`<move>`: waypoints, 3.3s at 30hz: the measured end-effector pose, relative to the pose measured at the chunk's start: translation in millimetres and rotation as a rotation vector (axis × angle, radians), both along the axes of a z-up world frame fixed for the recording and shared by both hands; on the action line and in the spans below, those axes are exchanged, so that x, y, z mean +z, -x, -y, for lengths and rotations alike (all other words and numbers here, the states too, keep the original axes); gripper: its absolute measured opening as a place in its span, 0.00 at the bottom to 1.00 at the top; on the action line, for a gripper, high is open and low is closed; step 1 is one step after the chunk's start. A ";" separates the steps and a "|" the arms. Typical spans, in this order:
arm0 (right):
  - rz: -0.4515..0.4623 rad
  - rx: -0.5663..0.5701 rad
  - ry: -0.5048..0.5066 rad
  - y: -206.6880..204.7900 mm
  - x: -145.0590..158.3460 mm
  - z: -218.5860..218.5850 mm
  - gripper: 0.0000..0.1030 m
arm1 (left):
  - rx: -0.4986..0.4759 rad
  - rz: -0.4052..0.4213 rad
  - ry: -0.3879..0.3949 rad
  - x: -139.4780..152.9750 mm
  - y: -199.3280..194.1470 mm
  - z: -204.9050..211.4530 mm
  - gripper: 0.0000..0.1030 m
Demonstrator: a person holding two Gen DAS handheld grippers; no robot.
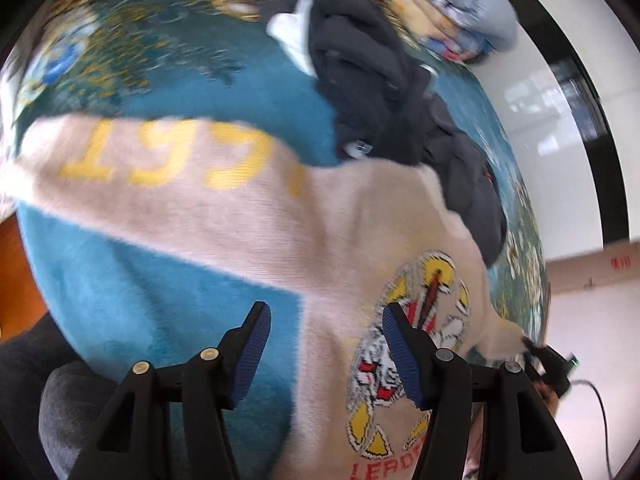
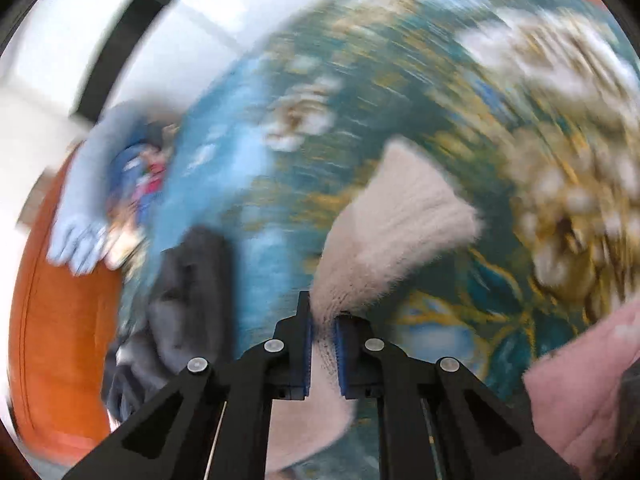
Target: Fold clothes
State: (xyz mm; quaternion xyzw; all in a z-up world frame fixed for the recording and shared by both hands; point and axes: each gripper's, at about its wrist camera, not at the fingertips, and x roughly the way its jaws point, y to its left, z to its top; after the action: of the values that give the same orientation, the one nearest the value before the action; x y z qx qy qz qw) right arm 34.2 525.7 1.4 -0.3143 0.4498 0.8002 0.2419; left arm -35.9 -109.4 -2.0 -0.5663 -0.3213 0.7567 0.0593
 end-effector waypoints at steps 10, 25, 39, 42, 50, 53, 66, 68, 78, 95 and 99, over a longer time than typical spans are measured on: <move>-0.217 0.473 -0.297 72.8 134.1 170.1 0.09 | 0.240 0.026 -0.045 -16.6 -12.7 73.3 0.60; 0.244 0.927 -0.449 135.8 -29.2 405.2 0.19 | 0.330 0.062 -0.078 -43.2 -11.8 121.8 0.60; 0.152 0.967 -0.360 102.0 -14.2 391.8 0.40 | 0.443 0.116 -0.176 -82.5 -9.7 143.5 0.60; 0.168 0.962 -0.356 91.7 -15.7 383.4 0.40 | 0.449 0.066 -0.168 -77.5 -5.3 143.8 0.59; 0.173 0.891 -0.272 75.9 -18.8 352.0 0.40 | 0.515 0.074 -0.159 -87.5 -4.5 152.7 0.25; 0.165 0.874 -0.247 73.2 -19.3 343.9 0.40 | 0.522 0.053 -0.155 -82.4 -7.7 155.7 0.17; 0.120 0.791 -0.129 57.4 -31.5 304.6 0.40 | 0.047 -0.409 0.205 85.7 24.2 30.4 0.08; 0.115 0.765 -0.118 53.2 -32.4 293.9 0.40 | -0.033 -0.458 0.207 104.4 26.5 0.1 0.08; 0.119 0.635 -0.072 24.2 -37.5 236.1 0.40 | -0.407 -0.448 0.173 97.8 26.2 -156.8 0.07; 0.114 0.604 0.008 4.6 -52.1 213.8 0.41 | -0.645 -0.147 0.072 9.9 0.1 -218.0 0.07; 0.079 0.588 0.047 4.6 -52.6 214.3 0.50 | -0.573 -0.153 0.075 10.2 1.4 -186.1 0.07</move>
State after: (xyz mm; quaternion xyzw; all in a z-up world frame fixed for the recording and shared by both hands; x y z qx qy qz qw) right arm 29.7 311.4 -51.2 -0.4676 0.3482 0.8124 0.0094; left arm -37.3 76.7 8.2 -0.5771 -0.1151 0.7609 0.2735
